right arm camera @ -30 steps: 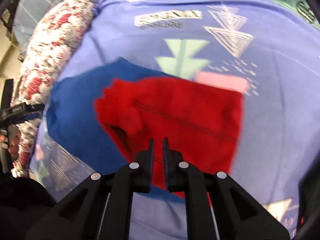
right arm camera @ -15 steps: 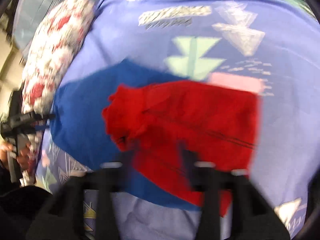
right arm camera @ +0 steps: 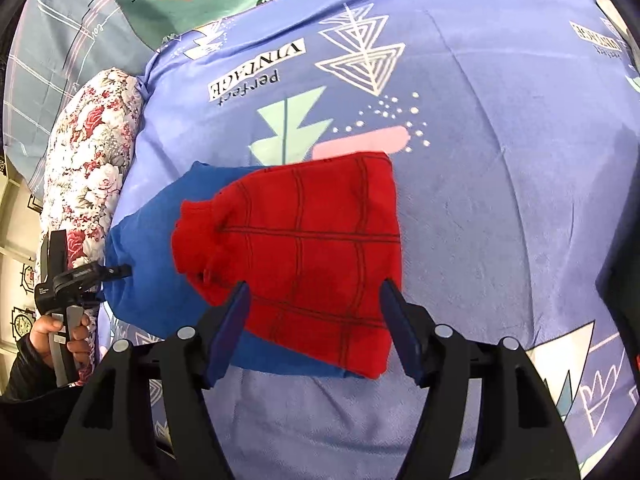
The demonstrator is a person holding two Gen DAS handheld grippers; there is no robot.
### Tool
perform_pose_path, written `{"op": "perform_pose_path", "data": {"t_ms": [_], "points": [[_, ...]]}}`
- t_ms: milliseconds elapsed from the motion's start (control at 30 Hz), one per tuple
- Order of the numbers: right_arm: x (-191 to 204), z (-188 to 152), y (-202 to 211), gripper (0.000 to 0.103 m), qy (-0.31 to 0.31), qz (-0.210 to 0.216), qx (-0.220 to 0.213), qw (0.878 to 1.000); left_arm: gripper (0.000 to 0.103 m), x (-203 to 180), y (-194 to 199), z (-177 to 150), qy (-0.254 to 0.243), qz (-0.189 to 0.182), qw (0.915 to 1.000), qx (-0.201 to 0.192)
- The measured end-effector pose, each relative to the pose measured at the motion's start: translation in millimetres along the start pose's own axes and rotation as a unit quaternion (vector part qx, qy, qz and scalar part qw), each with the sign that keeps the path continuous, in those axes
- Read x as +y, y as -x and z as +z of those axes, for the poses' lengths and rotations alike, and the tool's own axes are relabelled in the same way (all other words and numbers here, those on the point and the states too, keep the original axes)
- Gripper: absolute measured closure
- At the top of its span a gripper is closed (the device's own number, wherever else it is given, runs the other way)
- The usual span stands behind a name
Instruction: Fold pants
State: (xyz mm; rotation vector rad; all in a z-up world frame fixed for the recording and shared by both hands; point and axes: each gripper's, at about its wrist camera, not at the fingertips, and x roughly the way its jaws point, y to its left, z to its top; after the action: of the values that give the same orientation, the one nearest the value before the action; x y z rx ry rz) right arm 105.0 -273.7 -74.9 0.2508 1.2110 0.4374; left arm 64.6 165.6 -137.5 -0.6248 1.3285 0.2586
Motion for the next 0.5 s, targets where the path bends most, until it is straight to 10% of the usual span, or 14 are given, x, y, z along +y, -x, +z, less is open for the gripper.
{"op": "perform_pose_path", "data": {"t_ms": [100, 233, 500], "points": [[1, 4, 2, 0.036, 0.006, 0.008, -0.007, 1.0, 0.074, -28, 18, -5, -0.048, 0.026, 0.9981, -0.026], [-4, 7, 6, 0.036, 0.006, 0.015, -0.017, 1.0, 0.076, -78, 65, -13, -0.143, 0.017, 0.9859, -0.086], [-37, 2, 16, 0.036, -0.034, 0.025, -0.039, 0.998, 0.076, -212, 115, -55, -0.348, -0.066, 0.9269, -0.123]]}}
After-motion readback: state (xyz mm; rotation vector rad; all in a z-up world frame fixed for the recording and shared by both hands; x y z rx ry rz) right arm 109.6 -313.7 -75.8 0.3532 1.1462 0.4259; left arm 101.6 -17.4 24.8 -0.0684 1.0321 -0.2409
